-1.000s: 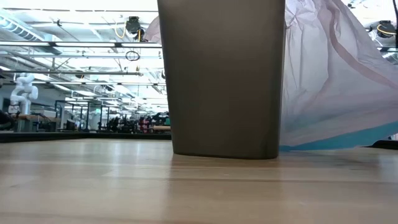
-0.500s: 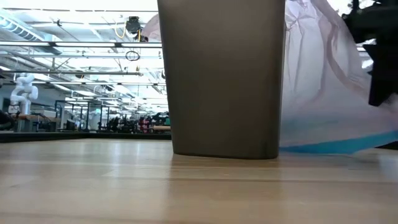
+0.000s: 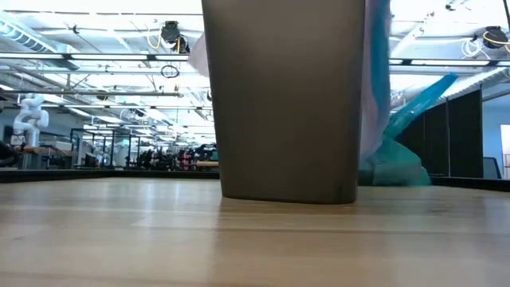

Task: Place trash/remove bag and relplace
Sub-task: Put the pink trash bag into the trash bin

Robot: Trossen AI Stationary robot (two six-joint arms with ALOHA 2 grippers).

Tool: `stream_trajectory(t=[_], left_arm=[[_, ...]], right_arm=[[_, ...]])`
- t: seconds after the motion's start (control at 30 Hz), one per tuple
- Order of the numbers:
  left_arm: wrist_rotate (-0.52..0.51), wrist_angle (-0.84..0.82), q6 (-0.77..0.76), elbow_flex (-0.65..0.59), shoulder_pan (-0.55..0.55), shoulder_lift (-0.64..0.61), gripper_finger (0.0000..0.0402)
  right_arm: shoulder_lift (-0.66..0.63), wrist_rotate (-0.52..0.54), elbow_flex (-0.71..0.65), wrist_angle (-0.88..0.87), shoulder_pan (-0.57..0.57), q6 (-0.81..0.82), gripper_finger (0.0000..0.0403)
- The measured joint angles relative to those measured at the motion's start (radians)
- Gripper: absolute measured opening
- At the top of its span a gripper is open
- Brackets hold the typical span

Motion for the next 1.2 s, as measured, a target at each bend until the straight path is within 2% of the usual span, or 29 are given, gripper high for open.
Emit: stream_trajectory(t=[0.27,0.47,0.7,0.93,1.1,1.2], left_arm=[[0.005,0.058,0.003,0.026,0.009,-0.004,0.0000],[0.004,0.071,0.034,0.088,0.024,-0.005,0.0000],[0.042,0.087,-0.024,0.117,-0.023,-0.005,0.0017],[-0.158,0.208,0.000,0.118,-0.058,-0.007,0.0077],[-0.201,0.228,0.001,0.119,-0.078,-0.009,0.0128],[-0.203,0.233,0.008,0.119,-0.099,-0.008,0.0143]], right_arm=[[-0.001,0.124,0.379,-0.027,-0.129,-0.383,0.0000],[-0.001,0.145,0.543,0.077,-0.278,-0.705,0.0000],[-0.001,0.141,0.578,0.368,-0.451,-1.046,0.0000],[0.011,0.084,0.577,0.675,-0.590,-1.282,0.0000],[0.039,0.052,0.577,0.864,-0.661,-1.399,0.0000],[0.063,0.035,0.577,0.954,-0.692,-1.424,0.0000]])
